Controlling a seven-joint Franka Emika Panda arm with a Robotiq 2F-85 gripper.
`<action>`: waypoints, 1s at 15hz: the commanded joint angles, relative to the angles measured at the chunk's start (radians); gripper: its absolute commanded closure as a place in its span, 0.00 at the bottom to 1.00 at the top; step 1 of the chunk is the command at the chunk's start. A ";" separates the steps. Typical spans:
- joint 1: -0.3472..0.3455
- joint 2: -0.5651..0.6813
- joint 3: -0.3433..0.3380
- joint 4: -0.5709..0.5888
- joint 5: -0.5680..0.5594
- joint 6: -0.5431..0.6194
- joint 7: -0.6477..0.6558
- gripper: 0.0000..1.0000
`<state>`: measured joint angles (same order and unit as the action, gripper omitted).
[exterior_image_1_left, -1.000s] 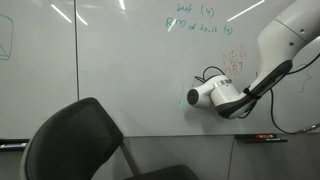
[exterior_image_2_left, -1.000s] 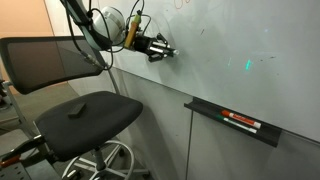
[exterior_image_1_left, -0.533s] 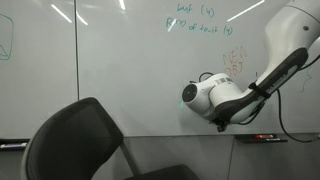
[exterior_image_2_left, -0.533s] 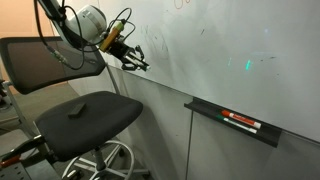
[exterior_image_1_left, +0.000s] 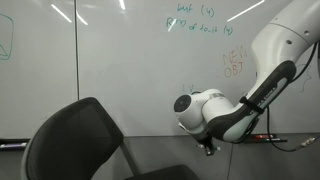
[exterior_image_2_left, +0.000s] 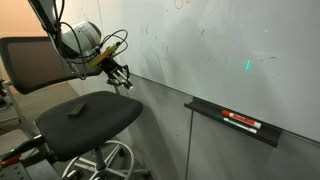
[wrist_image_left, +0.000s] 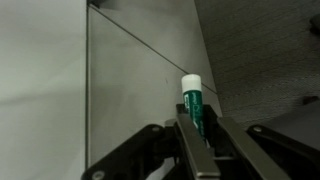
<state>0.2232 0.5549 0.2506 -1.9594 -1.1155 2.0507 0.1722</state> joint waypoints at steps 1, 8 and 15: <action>0.020 0.104 -0.012 0.076 0.072 0.060 -0.024 0.94; 0.086 0.288 -0.010 0.200 0.206 0.118 -0.041 0.94; 0.170 0.391 -0.012 0.325 0.329 0.122 -0.093 0.94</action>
<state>0.3593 0.9050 0.2497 -1.7077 -0.8419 2.1700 0.1298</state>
